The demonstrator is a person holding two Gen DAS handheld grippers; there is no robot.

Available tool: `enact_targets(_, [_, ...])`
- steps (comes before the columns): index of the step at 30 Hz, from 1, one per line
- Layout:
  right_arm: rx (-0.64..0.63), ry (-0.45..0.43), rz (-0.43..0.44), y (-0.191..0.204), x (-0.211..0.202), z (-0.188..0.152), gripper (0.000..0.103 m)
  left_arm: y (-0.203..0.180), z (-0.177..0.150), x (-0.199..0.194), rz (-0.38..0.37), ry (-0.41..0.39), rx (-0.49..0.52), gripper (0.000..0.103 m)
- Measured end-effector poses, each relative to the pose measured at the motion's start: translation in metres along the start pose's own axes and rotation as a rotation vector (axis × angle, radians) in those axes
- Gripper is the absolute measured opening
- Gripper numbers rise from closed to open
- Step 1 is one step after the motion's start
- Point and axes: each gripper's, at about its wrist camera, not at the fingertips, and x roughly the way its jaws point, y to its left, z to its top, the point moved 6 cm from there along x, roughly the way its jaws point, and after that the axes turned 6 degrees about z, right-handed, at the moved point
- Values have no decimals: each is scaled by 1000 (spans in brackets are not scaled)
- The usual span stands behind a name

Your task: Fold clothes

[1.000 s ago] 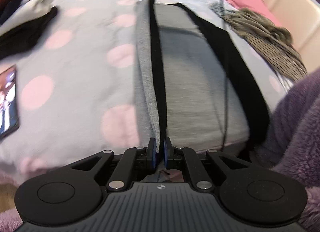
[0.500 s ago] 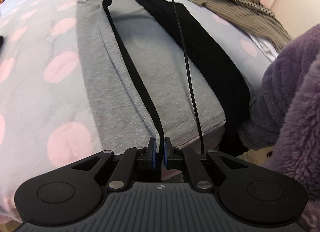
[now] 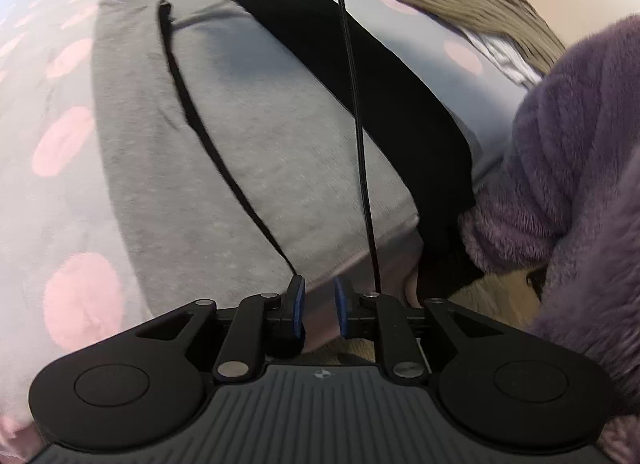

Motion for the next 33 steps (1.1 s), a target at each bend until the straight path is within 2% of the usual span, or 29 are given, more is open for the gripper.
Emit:
enact_targets(3, [166,-69,19,32,-9,0,30,-2,-2,-12,10,-27,3,16])
enact_targets(6, [331,-168,28,71,-8,-2,29,10,-3,-27,34,-75,-59,16])
enact_targets(8, [442,-243,49,94,-7,-4,20,24,-6,-35,64,-102,-123,16])
enact_targets(11, [511,-359,58,123,-6,-1,20,46,-10,-39,102,-115,-219,16])
enact_targets(14, [589,-431,75,134,5,5,20,54,-16,-33,118,-90,-240,16])
enact_targets(17, [642,-402,55,135,25,5,19,62,-22,-26,135,-65,-261,16])
enact_targets(20, [735,-381,37,131,37,-11,17,69,-28,-19,152,-41,-281,16])
enact_targets(24, [819,-371,44,130,34,-31,17,78,-35,-12,172,-13,-305,16])
enact_targets(26, [837,-375,40,131,29,-35,18,75,-33,-14,166,-27,-294,16])
enact_targets(28, [885,-420,46,132,18,-38,20,72,-31,-16,161,-41,-282,16])
enact_targets(30, [876,-458,83,141,10,-35,22,69,-28,-19,155,-55,-271,16])
enact_targets(33, [790,-441,86,166,10,-26,22,63,-25,-23,153,-81,-250,16])
